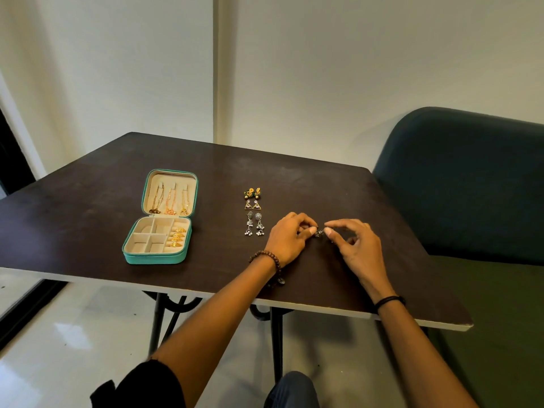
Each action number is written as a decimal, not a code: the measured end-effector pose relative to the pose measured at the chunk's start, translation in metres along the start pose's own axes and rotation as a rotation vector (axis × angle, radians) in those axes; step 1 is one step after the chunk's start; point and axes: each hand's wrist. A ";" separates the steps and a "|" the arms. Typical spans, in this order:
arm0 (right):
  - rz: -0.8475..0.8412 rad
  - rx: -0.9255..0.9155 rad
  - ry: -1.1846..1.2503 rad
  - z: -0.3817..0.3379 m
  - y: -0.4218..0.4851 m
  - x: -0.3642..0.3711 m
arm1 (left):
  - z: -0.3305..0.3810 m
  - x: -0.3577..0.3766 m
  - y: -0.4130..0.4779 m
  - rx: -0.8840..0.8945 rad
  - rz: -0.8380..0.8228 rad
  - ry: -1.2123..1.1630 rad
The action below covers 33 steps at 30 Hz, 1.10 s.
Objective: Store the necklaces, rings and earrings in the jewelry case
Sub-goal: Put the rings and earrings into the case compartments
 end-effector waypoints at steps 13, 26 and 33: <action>0.081 0.182 0.485 -0.002 -0.002 -0.007 | 0.002 -0.007 -0.005 -0.066 0.008 -0.314; -0.014 0.238 0.629 -0.012 -0.007 -0.012 | 0.004 -0.010 -0.009 -0.120 -0.022 -0.521; -0.048 0.281 0.667 -0.024 -0.013 -0.007 | 0.005 -0.017 -0.012 -0.136 -0.061 -0.658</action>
Point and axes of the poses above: each hand's wrist, its own y-axis towards the middle knuckle, its own x-axis out of the palm, z = x × y, and after that the axes turned 6 degrees about y, right-handed
